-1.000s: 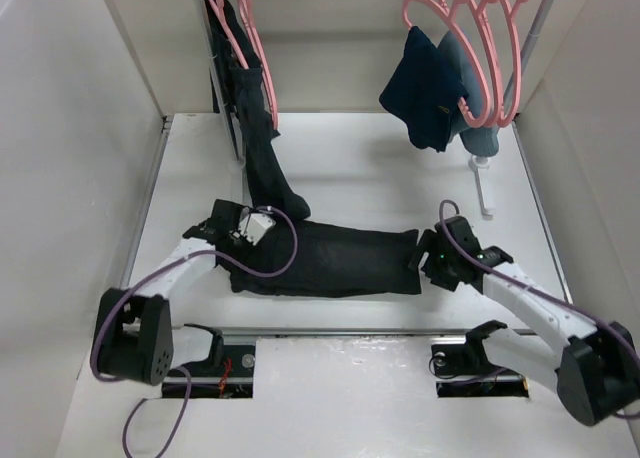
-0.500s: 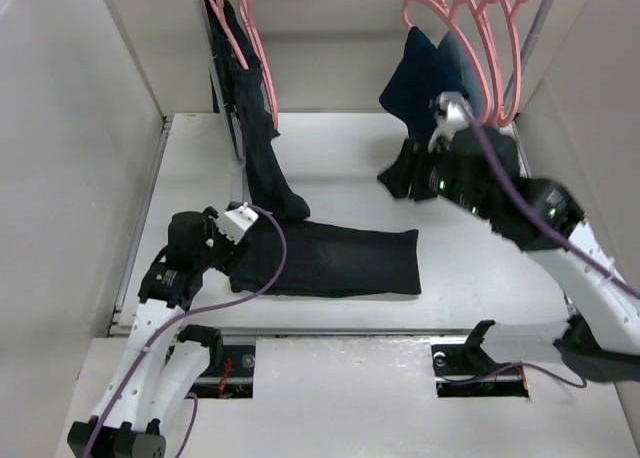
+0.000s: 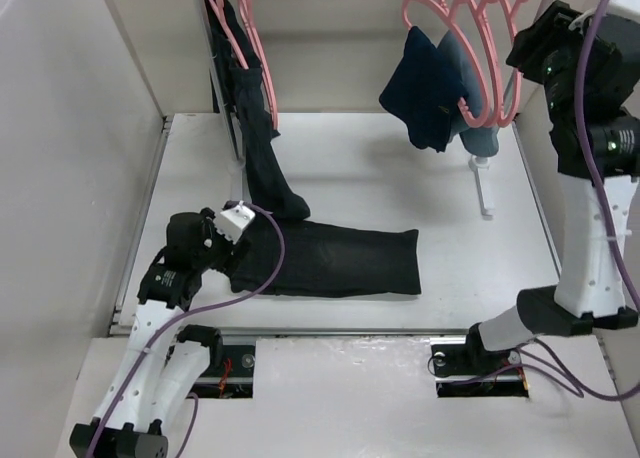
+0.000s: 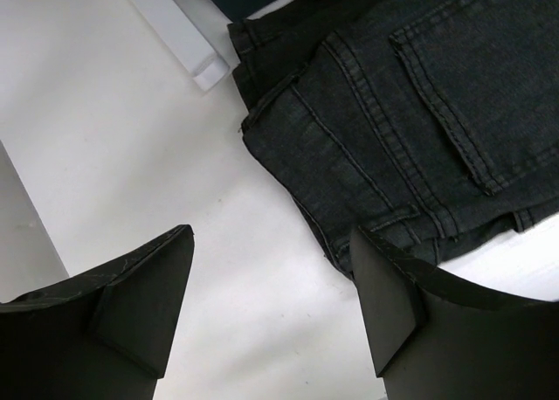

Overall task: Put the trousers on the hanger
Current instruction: Pick up the hanger from the clothesline.

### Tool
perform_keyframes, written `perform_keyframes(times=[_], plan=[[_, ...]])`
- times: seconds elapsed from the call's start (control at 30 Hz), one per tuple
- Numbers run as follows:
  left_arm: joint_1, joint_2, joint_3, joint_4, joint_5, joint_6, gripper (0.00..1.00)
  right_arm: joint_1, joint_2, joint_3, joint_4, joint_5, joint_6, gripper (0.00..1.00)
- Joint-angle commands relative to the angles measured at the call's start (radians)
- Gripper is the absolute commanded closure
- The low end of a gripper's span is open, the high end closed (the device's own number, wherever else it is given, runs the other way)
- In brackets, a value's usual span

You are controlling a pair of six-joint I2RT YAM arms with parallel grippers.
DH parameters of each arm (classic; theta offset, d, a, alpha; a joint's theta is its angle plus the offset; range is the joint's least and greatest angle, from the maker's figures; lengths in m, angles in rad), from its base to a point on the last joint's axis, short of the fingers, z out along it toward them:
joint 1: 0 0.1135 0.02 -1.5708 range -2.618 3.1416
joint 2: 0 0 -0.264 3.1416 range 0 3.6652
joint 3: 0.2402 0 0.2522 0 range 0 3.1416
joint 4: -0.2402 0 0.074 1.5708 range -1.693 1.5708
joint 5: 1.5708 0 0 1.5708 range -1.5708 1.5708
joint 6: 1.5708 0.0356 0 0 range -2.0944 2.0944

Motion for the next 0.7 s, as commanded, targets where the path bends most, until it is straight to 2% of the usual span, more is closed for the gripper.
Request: perform_keyframes(times=[0.0, 0.07, 0.23, 0.37, 0.5, 0.57, 0.6, 0.63, 0.67], plan=[[0.023, -0.012, -0.031, 0.051, 0.029, -0.031, 0.3, -0.117, 0.067, -0.02, 0.083, -0.181, -0.042, 0.4], [0.023, -0.012, -0.032, 0.051, 0.029, -0.031, 0.29, -0.14, 0.12, -0.003, 0.083, -0.236, -0.051, 0.36], [0.023, -0.012, -0.041, 0.062, 0.02, -0.031, 0.29, -0.166, 0.168, -0.003, 0.083, -0.075, -0.03, 0.39], [0.032, -0.003, -0.05, 0.071, 0.02, -0.041, 0.29, -0.189, 0.209, -0.012, 0.106, -0.142, -0.03, 0.39], [0.032, -0.003, -0.05, 0.071, 0.02, -0.041, 0.29, -0.207, 0.228, -0.064, 0.095, -0.156, -0.02, 0.46], [0.042, -0.003, -0.05, 0.071, 0.02, -0.041, 0.29, -0.217, 0.219, -0.098, 0.104, -0.202, -0.011, 0.57], [0.042, -0.003, -0.05, 0.071, 0.02, -0.041, 0.29, -0.226, 0.219, -0.13, 0.121, -0.214, -0.011, 0.66], [0.042, -0.003, -0.05, 0.071, 0.02, -0.041, 0.29, -0.226, 0.206, -0.142, 0.136, -0.223, -0.011, 0.85], [0.042, -0.003, -0.05, 0.071, 0.02, -0.041, 0.29, -0.226, 0.194, -0.153, 0.136, -0.224, -0.011, 0.92]])
